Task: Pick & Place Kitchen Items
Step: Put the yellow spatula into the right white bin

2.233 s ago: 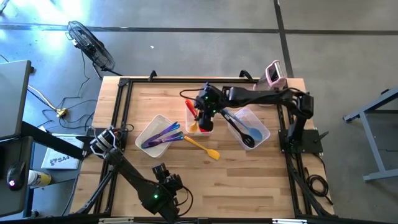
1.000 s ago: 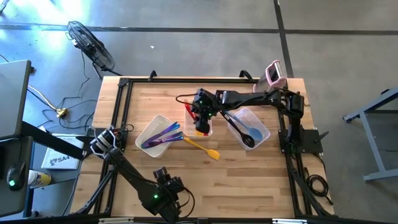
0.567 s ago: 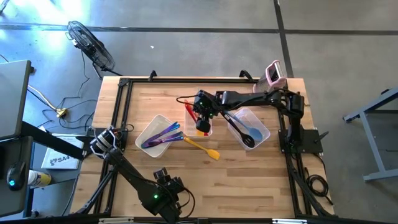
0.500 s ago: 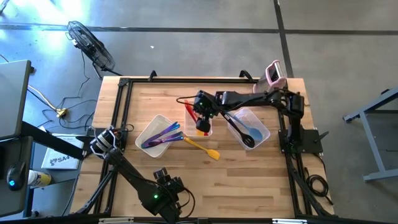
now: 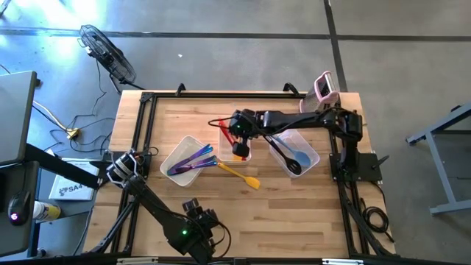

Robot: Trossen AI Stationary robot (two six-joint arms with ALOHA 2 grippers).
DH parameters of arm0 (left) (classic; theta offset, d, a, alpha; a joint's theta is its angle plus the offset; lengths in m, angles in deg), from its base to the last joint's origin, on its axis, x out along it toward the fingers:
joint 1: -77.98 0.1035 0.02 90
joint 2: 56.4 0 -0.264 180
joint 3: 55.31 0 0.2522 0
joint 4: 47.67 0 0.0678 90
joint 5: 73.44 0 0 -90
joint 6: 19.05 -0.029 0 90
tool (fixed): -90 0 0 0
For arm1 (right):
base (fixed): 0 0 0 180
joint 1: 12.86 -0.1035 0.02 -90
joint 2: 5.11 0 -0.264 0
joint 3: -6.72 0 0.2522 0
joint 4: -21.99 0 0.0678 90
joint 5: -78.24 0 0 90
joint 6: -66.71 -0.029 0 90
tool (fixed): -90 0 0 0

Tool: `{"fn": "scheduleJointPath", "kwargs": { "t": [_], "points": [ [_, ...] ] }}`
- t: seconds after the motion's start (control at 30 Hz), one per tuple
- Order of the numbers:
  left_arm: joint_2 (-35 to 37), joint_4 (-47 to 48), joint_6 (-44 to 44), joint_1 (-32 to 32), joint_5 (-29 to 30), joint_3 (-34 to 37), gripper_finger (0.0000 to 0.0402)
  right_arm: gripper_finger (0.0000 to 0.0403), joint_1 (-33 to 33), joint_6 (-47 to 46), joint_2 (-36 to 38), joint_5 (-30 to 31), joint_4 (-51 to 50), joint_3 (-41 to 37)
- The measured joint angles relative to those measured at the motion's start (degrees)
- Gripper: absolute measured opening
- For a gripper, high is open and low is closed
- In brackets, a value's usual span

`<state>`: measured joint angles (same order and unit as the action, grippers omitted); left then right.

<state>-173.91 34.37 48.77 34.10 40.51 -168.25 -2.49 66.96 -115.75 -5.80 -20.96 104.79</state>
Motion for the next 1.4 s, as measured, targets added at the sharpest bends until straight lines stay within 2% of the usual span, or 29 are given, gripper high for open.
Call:
{"fn": "scheduleJointPath", "kwargs": {
  "t": [0.13,0.4,0.6,0.67,0.8,0.87,1.03,1.2,1.27,1.4],
  "points": [
    [0.00,0.16,0.00,0.00,0.81,0.00,0.0210,0.0356,0.00,-1.22,0.38,-1.09,-0.09,0.00],
    [0.00,-0.05,-0.02,0.00,0.91,-0.02,0.0210,0.0356,0.27,-0.33,0.41,9.86,1.99,0.02],
    [0.00,-0.08,-0.03,0.00,0.91,-0.02,0.0210,0.0356,0.26,1.56,0.41,11.91,2.49,0.02],
    [0.00,-0.12,-0.11,0.00,0.93,-0.02,0.0210,0.0356,0.15,3.33,0.41,15.46,3.44,0.00],
    [0.00,-0.11,-0.28,0.00,0.97,-0.02,0.0210,0.0356,-0.54,6.00,0.64,27.34,5.95,0.01],
    [0.00,0.03,-0.31,0.00,1.09,-0.02,0.0210,0.0356,-1.17,7.07,1.49,31.36,6.13,0.00],
    [0.00,0.26,-0.30,0.01,4.21,-0.02,0.0210,0.0356,-4.42,10.50,7.32,32.66,5.29,0.00],
    [0.00,0.22,-0.47,0.04,5.62,-0.02,0.0210,0.0356,-10.70,9.93,18.23,32.53,2.02,0.02],
    [0.00,0.38,-0.46,0.04,5.76,-0.02,0.0210,0.0356,-13.77,7.18,22.94,32.60,-0.32,0.02],
    [-0.02,0.32,-0.56,0.05,7.85,-0.02,0.0210,0.0356,-20.01,-4.27,32.40,30.91,-4.86,0.05]
  ]
}}
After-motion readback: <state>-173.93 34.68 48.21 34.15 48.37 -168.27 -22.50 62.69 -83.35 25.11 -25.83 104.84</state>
